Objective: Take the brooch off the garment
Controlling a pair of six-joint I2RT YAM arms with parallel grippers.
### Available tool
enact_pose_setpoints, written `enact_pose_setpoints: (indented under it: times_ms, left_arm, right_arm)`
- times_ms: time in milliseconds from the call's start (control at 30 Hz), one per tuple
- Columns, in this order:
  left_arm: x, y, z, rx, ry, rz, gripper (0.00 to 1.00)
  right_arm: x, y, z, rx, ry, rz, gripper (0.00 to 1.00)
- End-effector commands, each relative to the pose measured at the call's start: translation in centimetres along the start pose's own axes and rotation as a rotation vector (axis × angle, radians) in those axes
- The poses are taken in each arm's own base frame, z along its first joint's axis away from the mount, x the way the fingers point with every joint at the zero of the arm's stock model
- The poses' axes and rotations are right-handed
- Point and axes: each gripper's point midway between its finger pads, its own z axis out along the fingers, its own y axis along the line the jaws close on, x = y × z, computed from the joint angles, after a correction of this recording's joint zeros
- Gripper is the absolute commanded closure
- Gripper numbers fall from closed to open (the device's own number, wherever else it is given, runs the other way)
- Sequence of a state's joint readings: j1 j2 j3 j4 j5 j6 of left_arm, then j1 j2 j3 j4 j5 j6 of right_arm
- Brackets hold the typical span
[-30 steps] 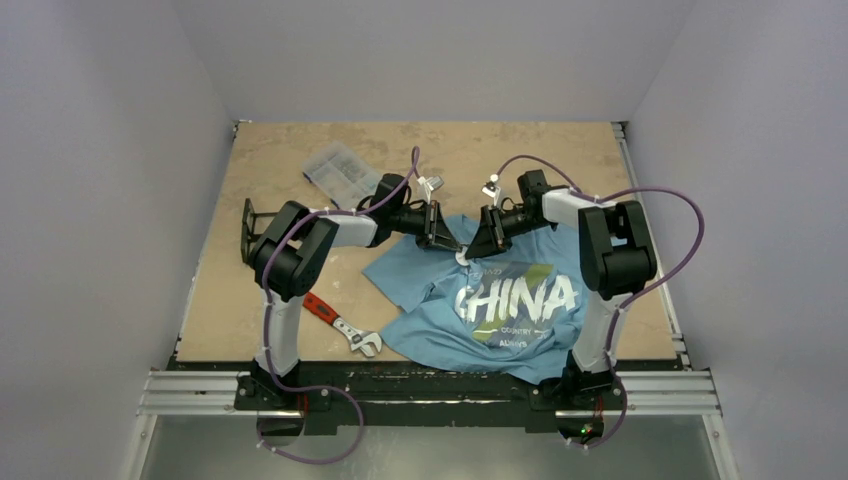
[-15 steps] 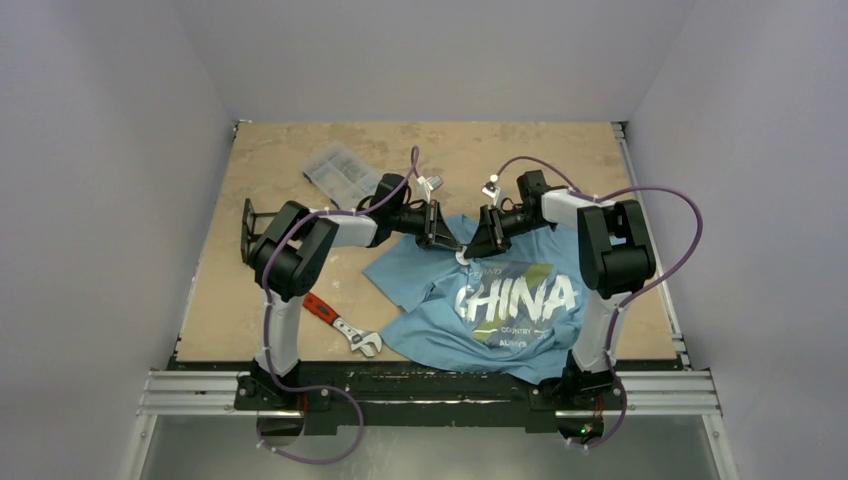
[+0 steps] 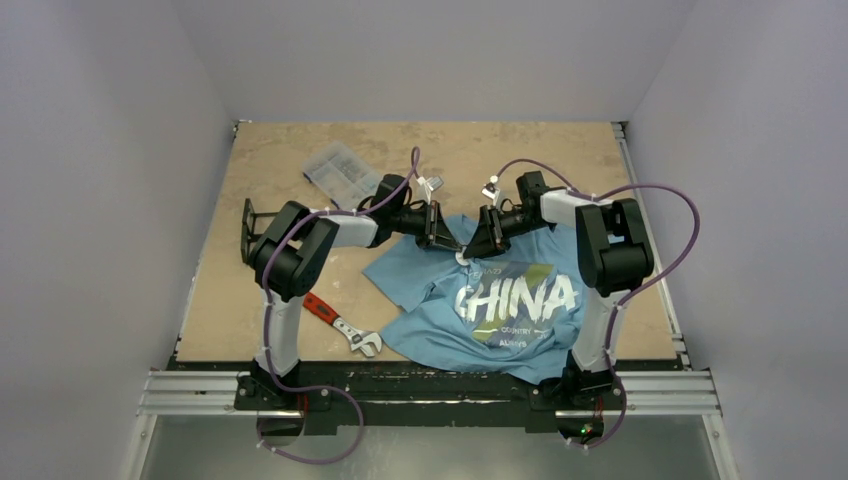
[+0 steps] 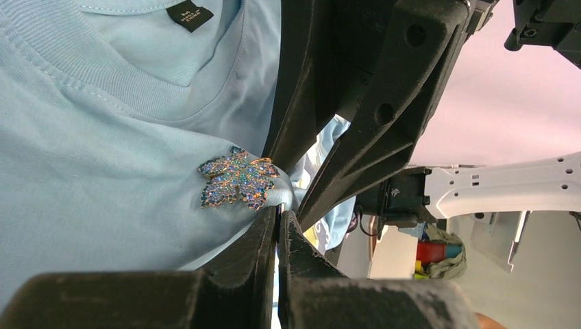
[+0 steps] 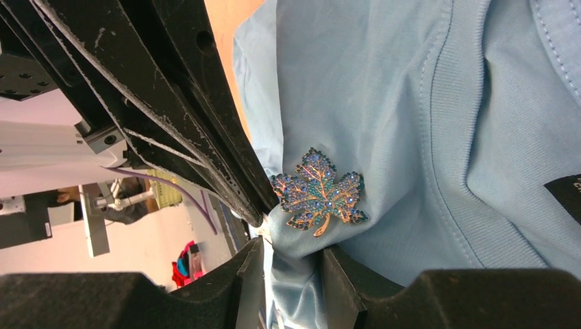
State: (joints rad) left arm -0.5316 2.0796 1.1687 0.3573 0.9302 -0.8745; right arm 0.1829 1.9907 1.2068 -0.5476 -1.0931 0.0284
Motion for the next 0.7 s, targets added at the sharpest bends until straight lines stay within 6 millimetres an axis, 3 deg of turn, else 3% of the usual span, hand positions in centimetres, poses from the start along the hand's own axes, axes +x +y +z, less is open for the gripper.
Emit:
enact_pose_setpoints:
  times_ms: [0,667]
  left_arm:
    - [-0.9,-1.5,0.0,0.023,-0.023,0.081,1.00]
    - [-1.1,-2.0,0.0,0.036,-0.028,0.072,1.00]
  right_arm:
    - [-1.1,1.1,0.0,-0.038,-0.019,-0.027,0.62]
    - [-0.4,-0.5,1.0,0.059,0.021,-0.034,0.76]
